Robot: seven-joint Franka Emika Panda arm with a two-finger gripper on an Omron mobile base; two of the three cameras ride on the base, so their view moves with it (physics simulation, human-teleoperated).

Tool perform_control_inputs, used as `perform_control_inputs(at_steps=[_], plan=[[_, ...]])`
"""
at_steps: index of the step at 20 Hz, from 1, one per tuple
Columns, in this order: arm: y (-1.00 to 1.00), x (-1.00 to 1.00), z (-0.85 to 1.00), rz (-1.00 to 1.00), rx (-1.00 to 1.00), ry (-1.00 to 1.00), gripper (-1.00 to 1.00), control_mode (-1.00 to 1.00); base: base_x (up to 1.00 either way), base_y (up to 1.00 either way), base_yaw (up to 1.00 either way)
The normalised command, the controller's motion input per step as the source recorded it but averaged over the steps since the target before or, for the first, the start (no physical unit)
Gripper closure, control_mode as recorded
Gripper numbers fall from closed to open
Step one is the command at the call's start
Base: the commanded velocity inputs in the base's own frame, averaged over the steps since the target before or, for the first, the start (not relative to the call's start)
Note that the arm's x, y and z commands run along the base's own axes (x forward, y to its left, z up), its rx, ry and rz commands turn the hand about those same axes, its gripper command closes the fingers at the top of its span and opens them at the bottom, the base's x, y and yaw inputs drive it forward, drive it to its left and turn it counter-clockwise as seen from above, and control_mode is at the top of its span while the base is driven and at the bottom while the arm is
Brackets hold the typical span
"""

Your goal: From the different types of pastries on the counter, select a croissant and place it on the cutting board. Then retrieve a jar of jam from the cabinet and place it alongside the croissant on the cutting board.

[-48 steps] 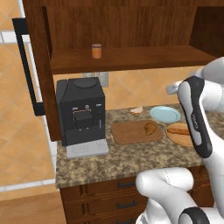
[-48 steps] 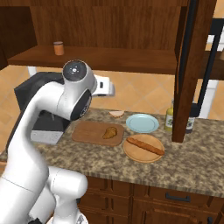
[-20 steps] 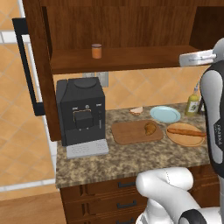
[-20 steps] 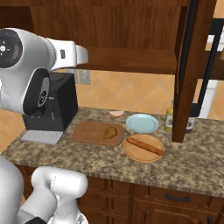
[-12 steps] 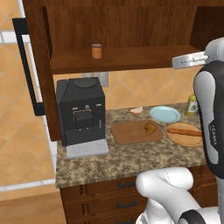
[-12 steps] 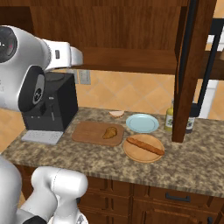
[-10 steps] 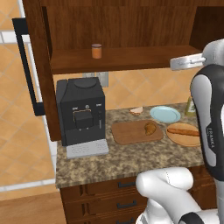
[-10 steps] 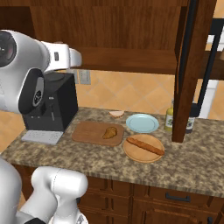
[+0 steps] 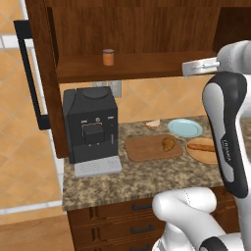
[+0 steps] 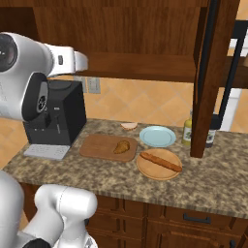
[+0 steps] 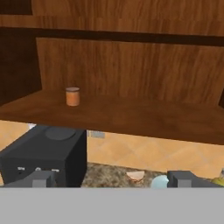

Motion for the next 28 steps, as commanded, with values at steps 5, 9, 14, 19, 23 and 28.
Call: perform_control_inputs(at_steps=[5,9,14,19,23,28], plan=[[0.13,0.03,0.14,0.00,0.00,0.09,-1.00,-1.00,0.00,0.00,0.00],[0.24,0.09,-0.42,0.00,-0.01,-0.09,-1.00,-1.00,0.00,0.00,0.00],[0.32,0.30,-0.41,0.00,-0.07,-0.26,-1.00,-1.00,0.00,0.00,0.00],[0.22,0.55,0.14,0.00,0.00,0.08,-1.00,-1.00,0.00,0.00,0.00],[0.12,0.47,0.53,0.00,0.00,0.30,-1.00,-1.00,0.00,0.00,0.00],[0.26,0.44,0.04,0.00,-0.02,0.24,-1.00,-1.00,0.00,0.00,0.00]])
